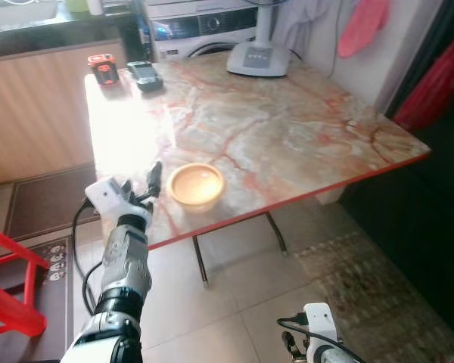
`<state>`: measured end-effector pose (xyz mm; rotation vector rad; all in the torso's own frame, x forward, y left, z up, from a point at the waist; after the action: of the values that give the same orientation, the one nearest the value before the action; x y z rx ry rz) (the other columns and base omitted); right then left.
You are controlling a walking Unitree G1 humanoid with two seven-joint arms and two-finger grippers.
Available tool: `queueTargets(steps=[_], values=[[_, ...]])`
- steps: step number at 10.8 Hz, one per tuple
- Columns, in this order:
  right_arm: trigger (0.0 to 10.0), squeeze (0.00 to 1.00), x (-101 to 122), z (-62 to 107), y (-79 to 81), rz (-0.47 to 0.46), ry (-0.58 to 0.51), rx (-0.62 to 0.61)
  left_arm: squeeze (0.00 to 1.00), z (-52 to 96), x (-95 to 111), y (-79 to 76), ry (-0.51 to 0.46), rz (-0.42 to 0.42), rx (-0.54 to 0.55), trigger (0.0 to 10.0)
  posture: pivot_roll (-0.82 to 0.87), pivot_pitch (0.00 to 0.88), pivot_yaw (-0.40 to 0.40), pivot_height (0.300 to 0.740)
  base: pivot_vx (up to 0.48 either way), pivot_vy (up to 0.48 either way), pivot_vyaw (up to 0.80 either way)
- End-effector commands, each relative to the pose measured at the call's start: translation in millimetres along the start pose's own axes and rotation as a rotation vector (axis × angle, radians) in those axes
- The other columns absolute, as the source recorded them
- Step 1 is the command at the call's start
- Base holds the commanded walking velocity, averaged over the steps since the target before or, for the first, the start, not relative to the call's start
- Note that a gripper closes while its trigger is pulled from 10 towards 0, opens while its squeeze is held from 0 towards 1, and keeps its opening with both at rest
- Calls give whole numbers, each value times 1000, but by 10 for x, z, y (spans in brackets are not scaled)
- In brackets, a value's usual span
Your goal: Restocking fridge
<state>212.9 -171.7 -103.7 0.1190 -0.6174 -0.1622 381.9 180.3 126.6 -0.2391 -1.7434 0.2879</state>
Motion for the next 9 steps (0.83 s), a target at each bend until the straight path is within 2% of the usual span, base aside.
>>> queueTargets(steps=[1,2,3,4,6,7,8,9], values=[[10000,0,-30,2,6,5,12,3,1000,-39,37,-13,0,9,-18,10000,112,49,13,740,0,0,0],[10000,0,-36,3,6,7,13,5,1000,-58,19,-39,23,1,-42,10000,112,48,13,740,0,0,0],[10000,0,-43,4,8,10,15,6,0,-75,-7,-84,41,4,-71,10000,111,46,13,740,0,0,0],[10000,0,-48,4,10,10,17,8,0,-100,-26,-123,60,31,-89,10000,109,46,14,740,0,0,0],[10000,0,-49,4,15,18,19,11,0,-160,-72,-116,104,138,-58,10000,104,55,13,740,0,0,0],[10000,0,-46,4,13,18,17,10,0,-176,-59,-130,98,100,-58,10000,103,57,12,740,0,0,0],[10000,0,-44,4,12,16,16,9,0,-182,-3,-142,67,14,-59,10000,102,61,14,740,0,0,0],[10000,0,-43,3,12,16,16,8,0,-167,108,-202,-7,-190,-94,10000,104,62,13,740,0,0,0]])
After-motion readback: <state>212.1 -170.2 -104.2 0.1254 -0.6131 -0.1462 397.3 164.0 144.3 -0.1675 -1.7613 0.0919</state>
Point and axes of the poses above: a point about 5 cm out from each wrist's last joint towards the gripper, its own z axis pointing back from the gripper into the wrist, its own x axis along the axis of the wrist's last joint, y = z × x, the point moved 3 cm from there along -z, pointing out of the wrist towards the gripper, and after that the axes turned 13 degrees about -z, right-handed, at the moved point
